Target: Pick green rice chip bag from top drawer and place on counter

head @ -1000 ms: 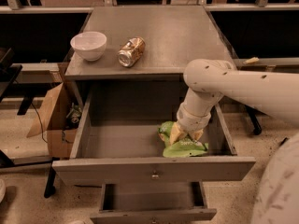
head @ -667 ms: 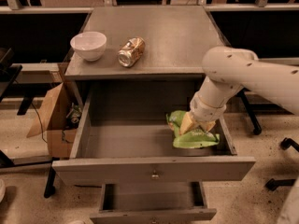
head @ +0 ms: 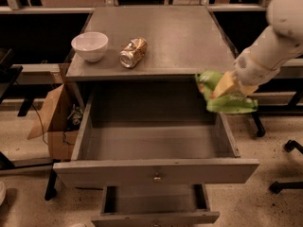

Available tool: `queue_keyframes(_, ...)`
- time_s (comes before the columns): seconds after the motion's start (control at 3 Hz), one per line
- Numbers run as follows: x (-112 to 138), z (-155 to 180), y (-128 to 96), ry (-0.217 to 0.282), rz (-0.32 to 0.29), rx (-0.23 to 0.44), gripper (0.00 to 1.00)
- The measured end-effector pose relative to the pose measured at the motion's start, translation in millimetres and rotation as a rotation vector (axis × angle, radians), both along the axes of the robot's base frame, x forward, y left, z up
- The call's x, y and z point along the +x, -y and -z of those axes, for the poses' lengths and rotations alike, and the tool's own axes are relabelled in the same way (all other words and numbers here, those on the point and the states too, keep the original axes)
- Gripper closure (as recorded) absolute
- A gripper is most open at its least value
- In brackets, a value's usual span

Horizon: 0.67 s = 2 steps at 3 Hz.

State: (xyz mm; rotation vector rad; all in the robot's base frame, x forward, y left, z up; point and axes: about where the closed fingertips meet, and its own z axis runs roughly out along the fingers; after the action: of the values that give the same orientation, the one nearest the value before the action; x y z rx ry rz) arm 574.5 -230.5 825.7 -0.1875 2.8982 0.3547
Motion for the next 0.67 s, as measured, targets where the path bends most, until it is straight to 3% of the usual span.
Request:
queue_keyframes(0.33,11.3,-70.4,8.2,0.135,-0.005,0.005,1.0)
queue_keyframes(0.67,25.5,-127.2,-11.0,0.26,-0.023,0.027,1.0)
